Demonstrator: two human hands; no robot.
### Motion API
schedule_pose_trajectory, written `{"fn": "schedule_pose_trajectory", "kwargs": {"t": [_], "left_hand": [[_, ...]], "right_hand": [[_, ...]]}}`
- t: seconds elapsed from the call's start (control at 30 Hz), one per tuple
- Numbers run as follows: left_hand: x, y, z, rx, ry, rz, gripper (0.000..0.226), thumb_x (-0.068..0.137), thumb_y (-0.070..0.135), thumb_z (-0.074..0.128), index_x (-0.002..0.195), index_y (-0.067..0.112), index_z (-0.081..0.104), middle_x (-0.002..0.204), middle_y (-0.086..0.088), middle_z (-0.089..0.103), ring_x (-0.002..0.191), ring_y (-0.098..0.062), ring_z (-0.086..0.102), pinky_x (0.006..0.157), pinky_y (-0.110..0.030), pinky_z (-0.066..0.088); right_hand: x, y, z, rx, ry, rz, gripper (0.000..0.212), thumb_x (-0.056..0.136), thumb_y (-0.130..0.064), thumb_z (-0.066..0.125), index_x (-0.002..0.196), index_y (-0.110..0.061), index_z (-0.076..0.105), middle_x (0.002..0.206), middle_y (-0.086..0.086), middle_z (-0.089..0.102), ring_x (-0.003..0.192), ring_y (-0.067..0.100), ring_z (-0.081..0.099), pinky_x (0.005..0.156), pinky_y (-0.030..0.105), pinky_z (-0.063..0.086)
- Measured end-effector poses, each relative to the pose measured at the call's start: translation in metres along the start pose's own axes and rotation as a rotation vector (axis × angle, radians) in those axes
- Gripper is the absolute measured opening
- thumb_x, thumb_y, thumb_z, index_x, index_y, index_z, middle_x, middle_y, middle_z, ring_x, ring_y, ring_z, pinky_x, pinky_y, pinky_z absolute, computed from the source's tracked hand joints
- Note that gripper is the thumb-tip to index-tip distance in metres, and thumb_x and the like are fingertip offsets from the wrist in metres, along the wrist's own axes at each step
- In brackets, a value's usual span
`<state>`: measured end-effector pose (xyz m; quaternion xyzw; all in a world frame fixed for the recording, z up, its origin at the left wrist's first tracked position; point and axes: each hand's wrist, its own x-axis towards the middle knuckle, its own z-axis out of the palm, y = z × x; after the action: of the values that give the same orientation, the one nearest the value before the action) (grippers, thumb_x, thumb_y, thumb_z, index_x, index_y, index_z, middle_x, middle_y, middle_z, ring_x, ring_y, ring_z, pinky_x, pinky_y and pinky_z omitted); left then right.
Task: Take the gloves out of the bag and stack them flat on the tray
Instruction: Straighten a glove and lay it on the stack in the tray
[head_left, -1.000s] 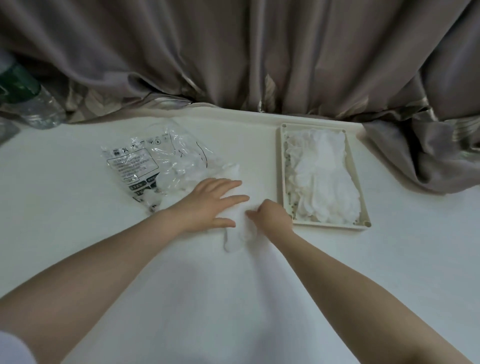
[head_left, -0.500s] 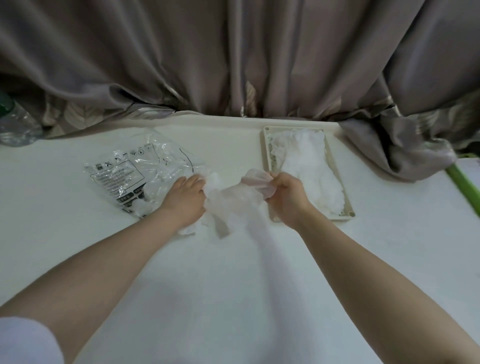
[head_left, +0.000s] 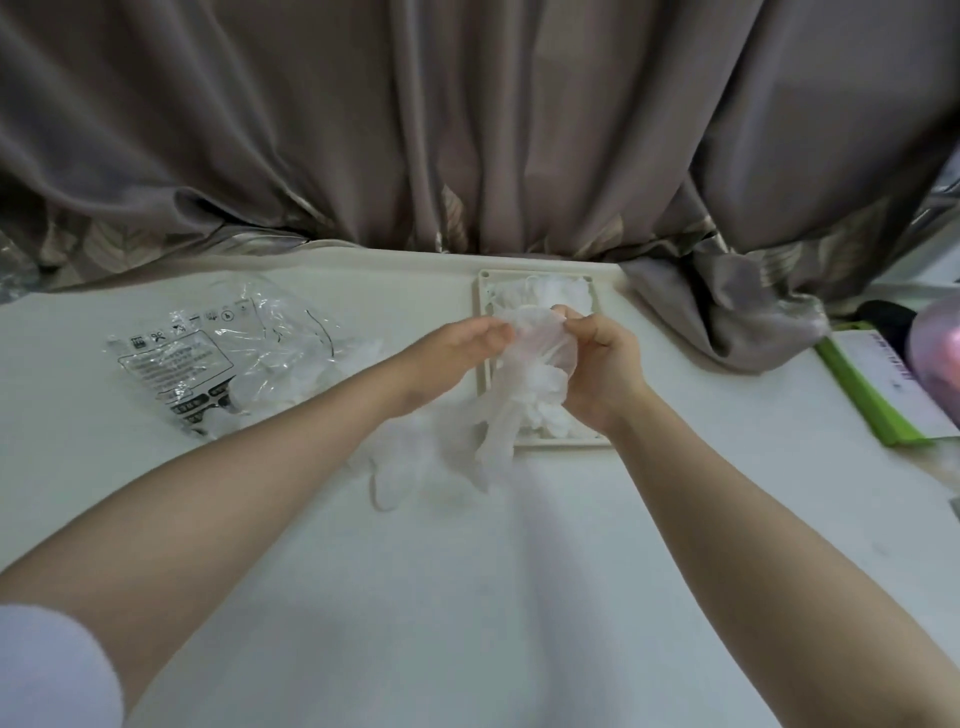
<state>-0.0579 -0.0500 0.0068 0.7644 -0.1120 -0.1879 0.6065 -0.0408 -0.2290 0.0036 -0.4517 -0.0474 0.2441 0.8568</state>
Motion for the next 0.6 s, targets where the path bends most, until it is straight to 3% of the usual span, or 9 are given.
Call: {"fn": "schedule_pose_trajectory", "kwargs": {"t": [0.07, 0.13, 0.2, 0.23, 0.37, 0.5, 0.6], "left_hand": [[0.008, 0.006, 0.013, -0.066, -0.042, -0.014, 0.075, 0.063, 0.081, 0.057, 0.108, 0.021, 0.061, 0.112, -0.003, 0.064, 0.106, -0.014, 0.059, 0.102, -0.03, 0.037], [0.015, 0.013, 0.024, -0.118, -0.036, -0.004, 0.051, 0.072, 0.062, 0.065, 0.096, 0.017, 0.062, 0.088, 0.003, 0.066, 0.084, -0.009, 0.062, 0.096, -0.032, 0.043], [0.023, 0.021, 0.035, -0.13, -0.015, 0.008, 0.018, 0.088, 0.031, 0.064, 0.083, 0.014, 0.06, 0.071, 0.006, 0.058, 0.067, -0.005, 0.058, 0.084, -0.028, 0.048], [0.023, 0.024, 0.038, -0.116, -0.006, 0.013, 0.013, 0.09, 0.021, 0.061, 0.079, 0.013, 0.059, 0.068, 0.005, 0.055, 0.063, -0.005, 0.055, 0.078, -0.024, 0.048], [0.03, 0.039, 0.052, -0.17, 0.042, 0.068, 0.015, 0.084, 0.018, 0.06, 0.071, 0.016, 0.054, 0.073, 0.005, 0.058, 0.074, -0.008, 0.056, 0.082, -0.026, 0.047], [0.033, 0.049, 0.057, -0.301, 0.037, 0.099, 0.007, 0.076, 0.018, 0.054, 0.072, 0.014, 0.051, 0.08, -0.004, 0.058, 0.078, -0.016, 0.056, 0.079, -0.029, 0.045], [0.035, 0.053, 0.065, -0.328, 0.024, 0.136, 0.008, 0.079, 0.016, 0.054, 0.07, 0.016, 0.053, 0.082, -0.002, 0.062, 0.074, -0.016, 0.057, 0.072, -0.026, 0.047]], "right_hand": [[-0.005, -0.011, -0.008, -0.06, -0.001, -0.019, 0.026, 0.055, -0.024, 0.077, 0.065, -0.011, 0.057, 0.073, 0.009, 0.059, 0.07, 0.026, 0.057, 0.076, 0.038, 0.047], [-0.014, -0.024, -0.018, -0.188, 0.023, -0.048, 0.012, 0.072, -0.019, 0.068, 0.073, -0.01, 0.059, 0.071, 0.007, 0.06, 0.069, 0.023, 0.056, 0.077, 0.038, 0.046], [-0.024, -0.038, -0.026, -0.354, 0.073, -0.087, 0.006, 0.083, -0.015, 0.061, 0.079, -0.011, 0.062, 0.068, 0.002, 0.063, 0.062, 0.016, 0.057, 0.058, 0.026, 0.047], [-0.028, -0.043, -0.028, -0.42, 0.086, -0.098, 0.007, 0.086, -0.014, 0.061, 0.08, -0.012, 0.066, 0.069, 0.0, 0.064, 0.061, 0.014, 0.057, 0.054, 0.024, 0.045], [-0.041, -0.068, -0.043, -0.67, 0.101, -0.152, 0.013, 0.087, -0.005, 0.061, 0.078, -0.013, 0.067, 0.063, -0.008, 0.064, 0.057, 0.005, 0.056, 0.055, 0.018, 0.044], [-0.051, -0.088, -0.055, -0.76, -0.043, -0.107, 0.021, 0.082, 0.007, 0.064, 0.077, -0.014, 0.068, 0.065, -0.009, 0.066, 0.059, 0.003, 0.057, 0.06, 0.014, 0.045], [-0.054, -0.104, -0.061, -0.956, -0.148, -0.018, 0.019, 0.081, 0.004, 0.067, 0.074, -0.013, 0.067, 0.063, -0.011, 0.064, 0.062, 0.002, 0.057, 0.068, 0.016, 0.044]]}}
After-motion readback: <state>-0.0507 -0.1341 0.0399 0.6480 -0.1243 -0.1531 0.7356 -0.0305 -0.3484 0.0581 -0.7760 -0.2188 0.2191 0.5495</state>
